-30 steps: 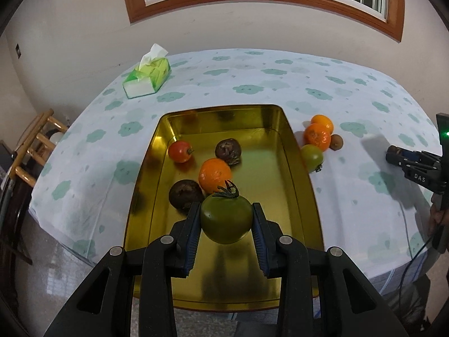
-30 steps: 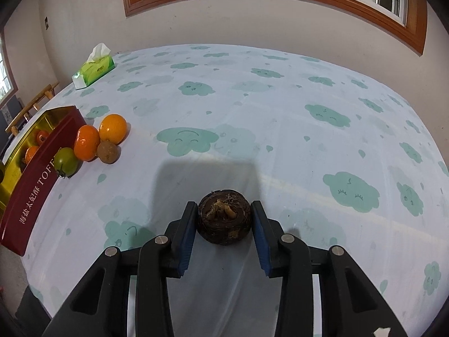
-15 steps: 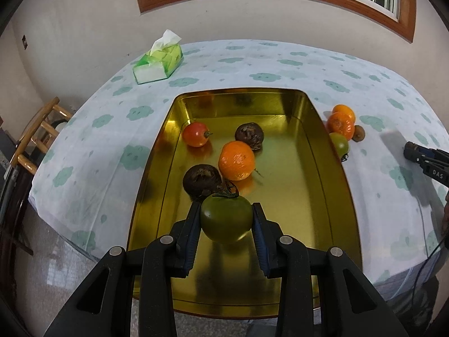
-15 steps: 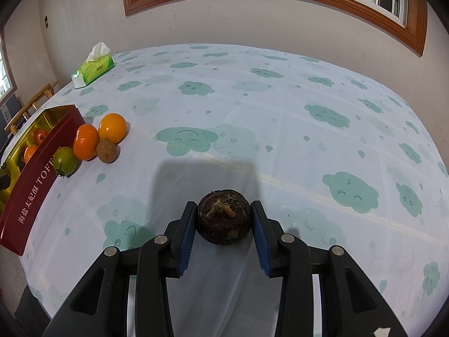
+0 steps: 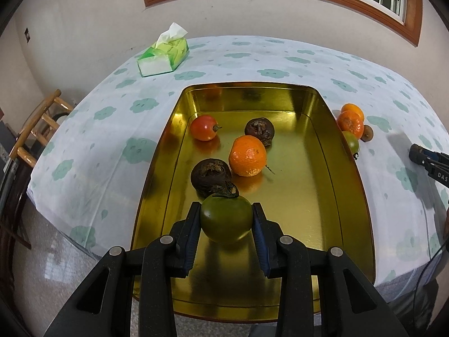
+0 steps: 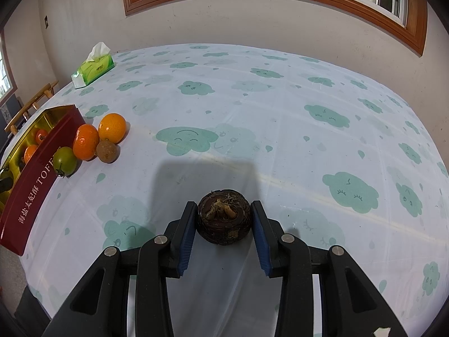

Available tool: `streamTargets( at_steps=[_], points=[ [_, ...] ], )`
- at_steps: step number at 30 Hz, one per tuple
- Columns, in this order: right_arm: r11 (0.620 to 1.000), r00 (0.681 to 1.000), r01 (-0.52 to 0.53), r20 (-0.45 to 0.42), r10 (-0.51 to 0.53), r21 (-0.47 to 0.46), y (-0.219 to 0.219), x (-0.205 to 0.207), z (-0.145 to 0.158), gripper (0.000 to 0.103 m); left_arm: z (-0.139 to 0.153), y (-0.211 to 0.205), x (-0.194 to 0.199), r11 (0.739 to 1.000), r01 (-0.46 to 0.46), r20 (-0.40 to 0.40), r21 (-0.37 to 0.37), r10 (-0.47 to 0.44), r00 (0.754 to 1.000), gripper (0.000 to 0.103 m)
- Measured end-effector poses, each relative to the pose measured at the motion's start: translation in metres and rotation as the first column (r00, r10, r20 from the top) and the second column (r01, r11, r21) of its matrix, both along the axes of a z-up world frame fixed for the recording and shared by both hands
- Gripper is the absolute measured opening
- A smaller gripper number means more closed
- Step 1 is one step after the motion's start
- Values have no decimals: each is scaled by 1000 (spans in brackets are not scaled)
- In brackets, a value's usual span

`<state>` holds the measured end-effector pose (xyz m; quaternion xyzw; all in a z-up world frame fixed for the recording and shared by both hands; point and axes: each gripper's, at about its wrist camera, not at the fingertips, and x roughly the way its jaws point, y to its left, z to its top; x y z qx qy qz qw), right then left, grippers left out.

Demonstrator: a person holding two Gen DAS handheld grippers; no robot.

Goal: Organize fruits
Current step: 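Lower the green tomato into the gold tray and open the left gripper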

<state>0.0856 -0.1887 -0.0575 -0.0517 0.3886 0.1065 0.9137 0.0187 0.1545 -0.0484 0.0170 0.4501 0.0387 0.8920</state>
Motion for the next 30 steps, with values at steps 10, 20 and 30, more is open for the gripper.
streamTargets(
  at_steps=[10, 20, 30],
  points=[
    [1000, 1000, 0, 0, 0, -1, 0, 0, 0, 36, 1, 2, 2, 1000, -4, 6, 5, 4, 1000, 37],
    [1000, 1000, 0, 0, 0, -2, 0, 0, 0, 36, 2, 2, 5, 1000, -8, 11, 16, 8, 1000, 37],
    [1000, 1000, -1, 0, 1, -1, 0, 0, 1, 36, 0, 6, 7, 999, -29, 7, 15, 29, 1000, 39]
  ],
)
